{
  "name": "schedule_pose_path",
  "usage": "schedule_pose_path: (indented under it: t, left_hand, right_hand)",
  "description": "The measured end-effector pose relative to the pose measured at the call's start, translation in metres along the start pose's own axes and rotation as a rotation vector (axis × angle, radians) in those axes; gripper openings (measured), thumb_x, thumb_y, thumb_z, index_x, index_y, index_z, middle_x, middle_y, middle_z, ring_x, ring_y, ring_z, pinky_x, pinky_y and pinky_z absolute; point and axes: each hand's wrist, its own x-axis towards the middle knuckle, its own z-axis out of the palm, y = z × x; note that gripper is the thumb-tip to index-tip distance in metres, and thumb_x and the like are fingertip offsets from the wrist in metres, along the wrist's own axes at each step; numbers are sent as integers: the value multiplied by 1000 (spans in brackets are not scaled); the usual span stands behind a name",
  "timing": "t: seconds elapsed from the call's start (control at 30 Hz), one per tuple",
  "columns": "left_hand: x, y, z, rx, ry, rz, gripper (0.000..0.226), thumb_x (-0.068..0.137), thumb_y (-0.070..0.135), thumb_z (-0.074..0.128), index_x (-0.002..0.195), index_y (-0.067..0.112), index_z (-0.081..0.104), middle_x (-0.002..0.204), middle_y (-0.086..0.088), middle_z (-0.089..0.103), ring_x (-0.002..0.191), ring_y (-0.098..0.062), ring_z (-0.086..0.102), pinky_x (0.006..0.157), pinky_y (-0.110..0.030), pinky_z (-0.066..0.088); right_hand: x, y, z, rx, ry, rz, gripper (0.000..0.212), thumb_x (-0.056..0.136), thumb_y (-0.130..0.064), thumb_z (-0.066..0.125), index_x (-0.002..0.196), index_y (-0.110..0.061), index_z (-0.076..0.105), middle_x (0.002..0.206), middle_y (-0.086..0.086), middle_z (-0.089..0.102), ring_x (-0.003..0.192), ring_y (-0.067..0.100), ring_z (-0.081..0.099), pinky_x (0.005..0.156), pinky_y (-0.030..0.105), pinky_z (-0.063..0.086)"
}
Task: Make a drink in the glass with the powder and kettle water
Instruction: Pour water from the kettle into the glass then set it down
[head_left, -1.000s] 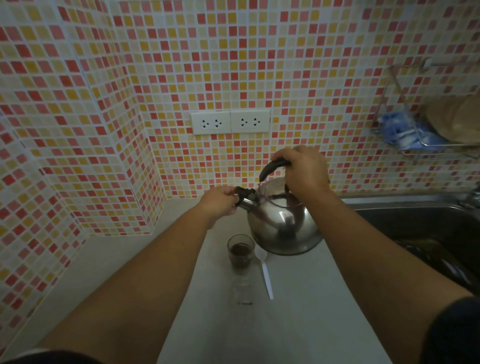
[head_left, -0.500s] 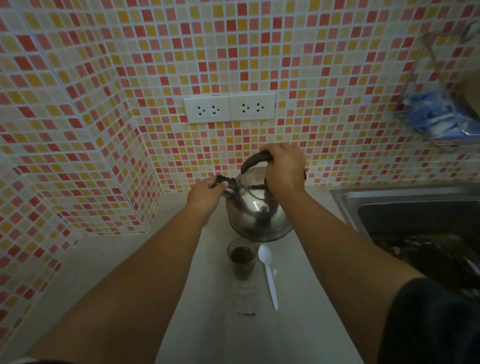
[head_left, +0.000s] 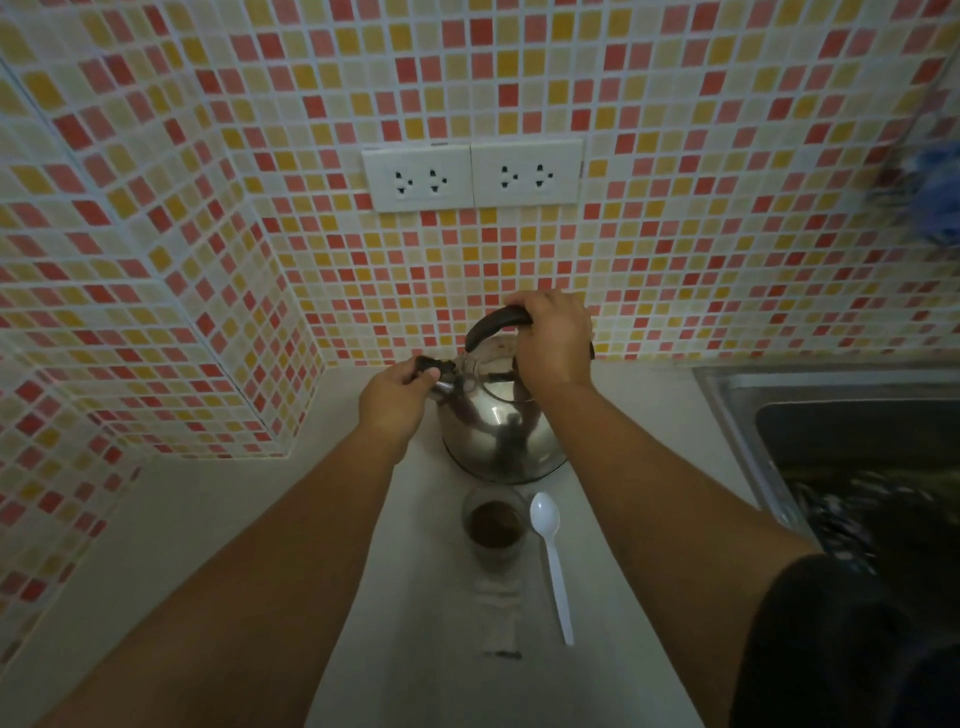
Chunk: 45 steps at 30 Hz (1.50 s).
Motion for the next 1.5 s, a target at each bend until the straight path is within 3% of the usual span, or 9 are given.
schedule_pose_path:
  t: [0.2,0.93,1.1,1.2,1.37,1.5]
  left_hand:
    - [13,-10,3,10,38,-33,30,88,26,60,116,17,65,99,3,59,94,-17,50,83,-29,35]
    - [27,-18,5,39,49,-36,30,88,26,59,115,14,65,100,2,61,96,-17,51,86,-30,36]
    - [27,-19,6,49,56,-43,32,89,27,58,117,15,64,109,-3,64,98,-18,52,86,-30,36]
    - [25,-19,7,55,49,-71,36,90,29,56,124,17,58,120,-5,63,112,-24,53,88,-31,37]
    - [22,-14,8,61,26,-156,66,88,38,58,144,21,29,152,-6,34,136,-29,34,107,-39,32]
    - [9,-2,7,66,99,-114,67,87,39,58,144,18,29,153,-7,31,137,-30,31,108,-40,31]
  right_hand:
    - [6,5,14,13,-36,30,32,83,-1,56,111,-13,64,110,9,66,108,26,52,99,37,42]
    - [8,17,35,50,-61,122,29,83,-2,60,109,-16,63,107,6,66,103,23,52,96,37,46]
    - [10,21,37,48,-61,115,29,84,-2,58,109,-16,63,107,6,65,104,22,50,96,36,43]
    - [10,22,37,49,-71,103,29,84,-2,57,108,-18,63,107,4,65,103,21,50,95,35,43]
    - [9,20,25,-11,-152,34,35,82,-4,59,115,-16,58,116,6,62,112,23,47,99,35,38]
    - [0,8,6,-34,-102,-71,40,77,-7,61,117,-14,57,121,6,58,116,24,44,103,36,36]
